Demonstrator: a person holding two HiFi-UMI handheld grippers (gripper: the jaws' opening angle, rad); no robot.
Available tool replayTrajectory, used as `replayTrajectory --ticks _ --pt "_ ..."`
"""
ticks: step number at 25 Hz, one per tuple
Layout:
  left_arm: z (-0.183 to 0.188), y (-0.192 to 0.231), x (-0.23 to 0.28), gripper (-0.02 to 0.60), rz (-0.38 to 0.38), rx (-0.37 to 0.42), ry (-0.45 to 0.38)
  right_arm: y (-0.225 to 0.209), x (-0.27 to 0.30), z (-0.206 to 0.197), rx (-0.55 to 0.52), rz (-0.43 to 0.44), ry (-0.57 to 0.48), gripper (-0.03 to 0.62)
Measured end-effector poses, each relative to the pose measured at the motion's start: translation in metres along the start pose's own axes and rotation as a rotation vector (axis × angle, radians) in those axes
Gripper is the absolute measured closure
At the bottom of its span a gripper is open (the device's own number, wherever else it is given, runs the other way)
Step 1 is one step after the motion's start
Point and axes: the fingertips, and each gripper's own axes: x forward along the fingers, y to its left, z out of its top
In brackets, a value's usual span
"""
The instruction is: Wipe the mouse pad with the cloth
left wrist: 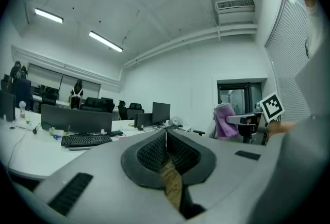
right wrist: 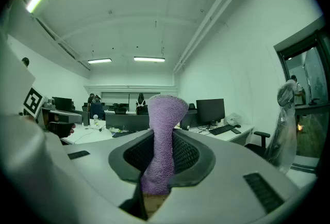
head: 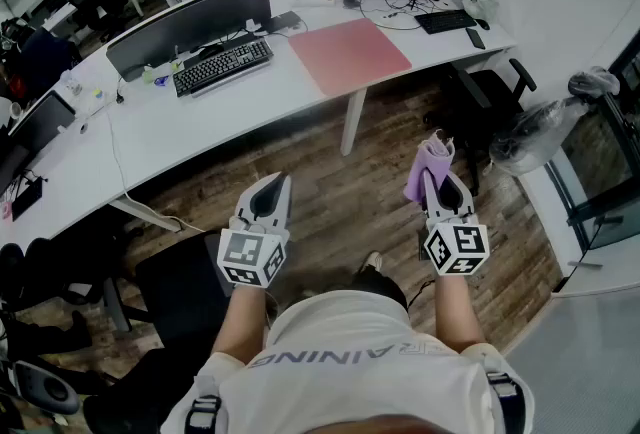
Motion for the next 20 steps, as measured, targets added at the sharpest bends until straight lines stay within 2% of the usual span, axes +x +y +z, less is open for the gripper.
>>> replayTrajectory --ticks 12,20 --pt "-0.003 0.003 0.0 0.549 0.014 -0.013 0.009 0.003 0.011 0.0 -0.01 0.024 0.0 0.494" --pt "-0.004 0.01 0.023 0.549 0.031 -0.018 0.026 -0.009 0.037 0.002 0.042 0.067 -0.027 0.493"
